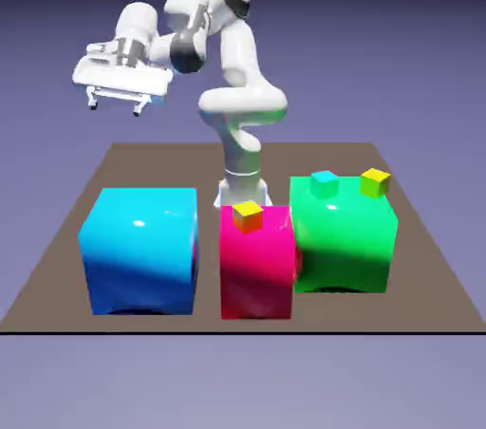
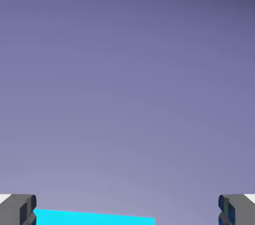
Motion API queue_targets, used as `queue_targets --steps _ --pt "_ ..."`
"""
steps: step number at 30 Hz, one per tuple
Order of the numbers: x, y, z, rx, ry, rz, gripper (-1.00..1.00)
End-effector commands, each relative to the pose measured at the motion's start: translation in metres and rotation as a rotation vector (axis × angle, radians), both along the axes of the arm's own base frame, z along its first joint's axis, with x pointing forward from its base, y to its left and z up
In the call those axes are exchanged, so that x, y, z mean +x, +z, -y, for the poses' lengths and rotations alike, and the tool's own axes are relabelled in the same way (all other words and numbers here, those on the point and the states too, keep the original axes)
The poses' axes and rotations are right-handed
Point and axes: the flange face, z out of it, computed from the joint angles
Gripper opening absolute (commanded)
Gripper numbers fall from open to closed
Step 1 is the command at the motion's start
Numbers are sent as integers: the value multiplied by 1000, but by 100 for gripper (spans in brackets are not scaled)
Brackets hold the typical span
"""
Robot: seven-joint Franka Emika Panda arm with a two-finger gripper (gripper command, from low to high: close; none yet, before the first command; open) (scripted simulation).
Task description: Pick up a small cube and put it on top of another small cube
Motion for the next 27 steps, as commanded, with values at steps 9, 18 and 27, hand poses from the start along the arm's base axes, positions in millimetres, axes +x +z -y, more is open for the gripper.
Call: queue_targets --steps 9,18,27 --pt "-60 -68 75 14 24 6 0" --pt "-105 -173 114 57 93 2 0" --pt "-127 -299 104 123 217 6 0"
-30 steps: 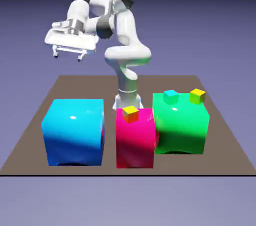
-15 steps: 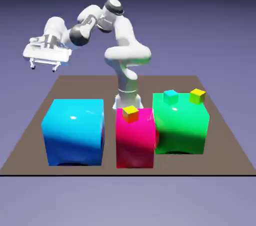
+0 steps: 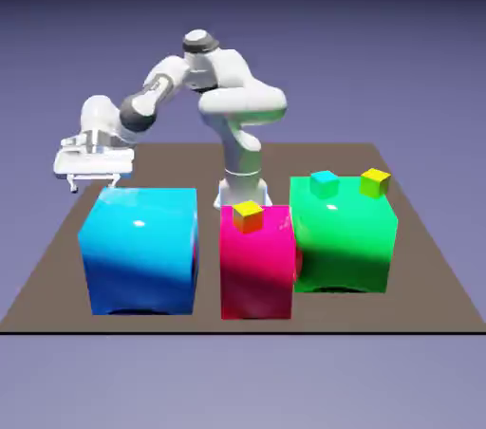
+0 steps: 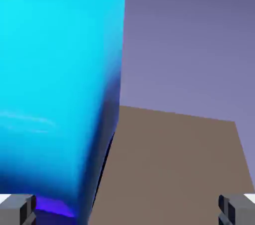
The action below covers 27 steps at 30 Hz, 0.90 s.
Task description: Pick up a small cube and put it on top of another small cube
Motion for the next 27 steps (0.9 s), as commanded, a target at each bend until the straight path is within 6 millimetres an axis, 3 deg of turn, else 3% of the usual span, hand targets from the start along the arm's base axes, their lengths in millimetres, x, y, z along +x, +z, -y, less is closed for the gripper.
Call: queue_targets --steps 1,4,6,11,12,13,18,26,27 --pt "-1 -14 -4 9 17 2 0" --pt "-2 -58 -21 35 73 10 0" --pt "-1 -67 -26 41 86 13 0" --pt "39 -114 -38 41 86 13 0" --pt "39 -114 -38 41 86 13 -100" --pt "39 -114 -38 41 86 13 -100" --pt "-2 -66 -25 41 86 12 -100" --pt "-17 37 49 25 -26 -40 -100" --pt "-5 53 49 21 -8 -33 -100"
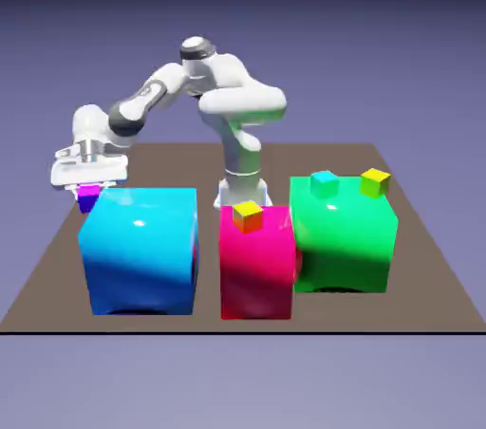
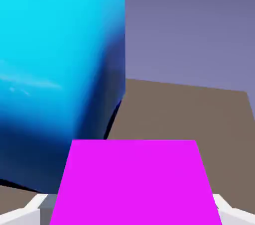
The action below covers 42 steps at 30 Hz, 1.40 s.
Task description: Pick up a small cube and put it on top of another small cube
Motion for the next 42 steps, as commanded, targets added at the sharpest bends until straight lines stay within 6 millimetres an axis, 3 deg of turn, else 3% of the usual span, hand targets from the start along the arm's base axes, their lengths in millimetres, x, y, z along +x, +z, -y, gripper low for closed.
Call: queue_targets --steps 1,5,8,13,16,18,21,25,29,33,34,36,42 --pt "20 16 -6 -6 33 12 -100" --pt "98 77 -44 -17 178 57 -100" --pt "154 116 -93 -17 303 88 -100" --pt "228 168 -201 -2 525 121 -100" --pt "255 192 -278 12 661 129 -100" --pt "264 195 -327 22 750 129 -100" --pt "267 194 -399 37 880 123 -100" --pt "252 187 -491 52 1048 103 -100" --pt "217 175 -573 58 1210 71 -100" --pt "168 157 -641 51 1365 27 -100" --pt "163 147 -642 49 1380 26 -100" --pt "163 145 -642 49 1382 27 -100" --pt "164 116 -669 60 1384 31 -100"
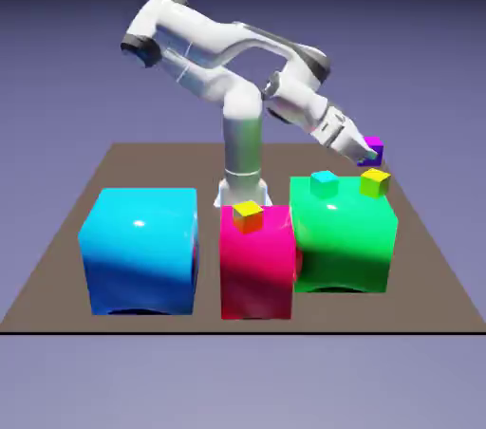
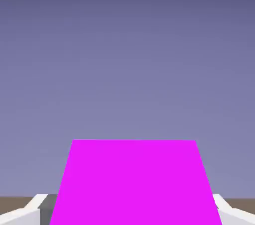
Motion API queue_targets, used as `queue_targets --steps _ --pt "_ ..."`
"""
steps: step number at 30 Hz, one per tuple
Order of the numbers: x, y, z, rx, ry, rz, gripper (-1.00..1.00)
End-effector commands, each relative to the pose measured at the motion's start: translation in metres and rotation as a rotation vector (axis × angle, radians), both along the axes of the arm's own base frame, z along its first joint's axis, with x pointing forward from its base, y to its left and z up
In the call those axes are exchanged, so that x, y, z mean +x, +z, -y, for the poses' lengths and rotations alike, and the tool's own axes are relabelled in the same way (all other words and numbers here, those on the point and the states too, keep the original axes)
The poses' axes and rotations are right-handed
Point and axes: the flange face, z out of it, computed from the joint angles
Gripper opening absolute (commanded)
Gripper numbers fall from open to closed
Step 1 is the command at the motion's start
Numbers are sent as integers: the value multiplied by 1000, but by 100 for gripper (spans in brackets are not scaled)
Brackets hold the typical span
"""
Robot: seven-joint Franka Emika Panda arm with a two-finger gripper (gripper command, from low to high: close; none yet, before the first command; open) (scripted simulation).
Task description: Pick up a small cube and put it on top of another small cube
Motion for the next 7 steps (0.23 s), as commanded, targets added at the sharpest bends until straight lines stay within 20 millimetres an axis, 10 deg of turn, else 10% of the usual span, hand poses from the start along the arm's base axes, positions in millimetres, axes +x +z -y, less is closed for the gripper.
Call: queue_targets --steps 1,4,5,7 --pt "0 -5 -4 -2 -1 1 -100" --pt "-2 -19 -15 -10 -3 4 -100" --pt "-2 -19 -15 -10 -3 4 100" --pt "-1 -13 -11 -6 -2 3 100"
